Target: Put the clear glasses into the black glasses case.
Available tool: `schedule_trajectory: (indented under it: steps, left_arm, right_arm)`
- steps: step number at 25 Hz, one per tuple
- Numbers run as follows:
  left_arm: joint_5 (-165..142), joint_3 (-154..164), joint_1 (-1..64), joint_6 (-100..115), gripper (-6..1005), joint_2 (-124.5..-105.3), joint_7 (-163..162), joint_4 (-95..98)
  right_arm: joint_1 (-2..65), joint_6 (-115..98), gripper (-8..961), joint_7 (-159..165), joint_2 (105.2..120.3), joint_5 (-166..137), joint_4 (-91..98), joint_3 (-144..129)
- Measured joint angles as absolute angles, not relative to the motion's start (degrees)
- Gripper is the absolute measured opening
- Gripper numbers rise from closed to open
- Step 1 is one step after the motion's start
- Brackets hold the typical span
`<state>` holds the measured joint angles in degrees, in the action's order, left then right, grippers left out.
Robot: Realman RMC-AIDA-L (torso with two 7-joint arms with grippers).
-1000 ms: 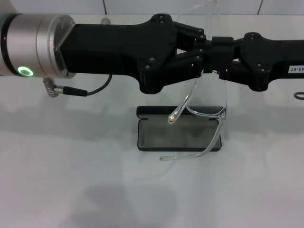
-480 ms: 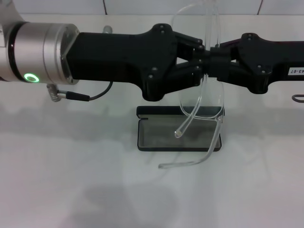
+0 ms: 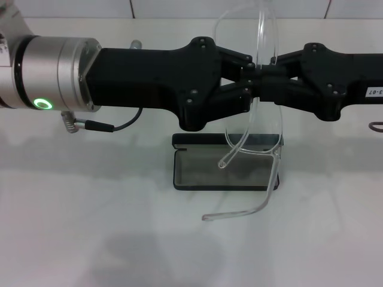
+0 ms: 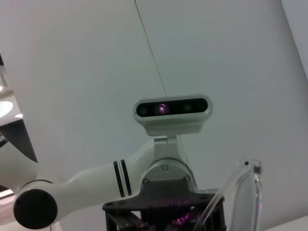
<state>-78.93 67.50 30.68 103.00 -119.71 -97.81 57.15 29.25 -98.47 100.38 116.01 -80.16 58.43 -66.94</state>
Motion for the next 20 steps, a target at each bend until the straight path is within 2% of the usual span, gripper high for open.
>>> schedule_trajectory:
  steps: [20]
  left_arm:
    - [-78.93,67.5,30.52,103.1,96,-119.71,-97.73,56.95]
  right_arm:
    - [29.27,-100.11,98,99.65,115.93,-77.82,56.54,-67.06]
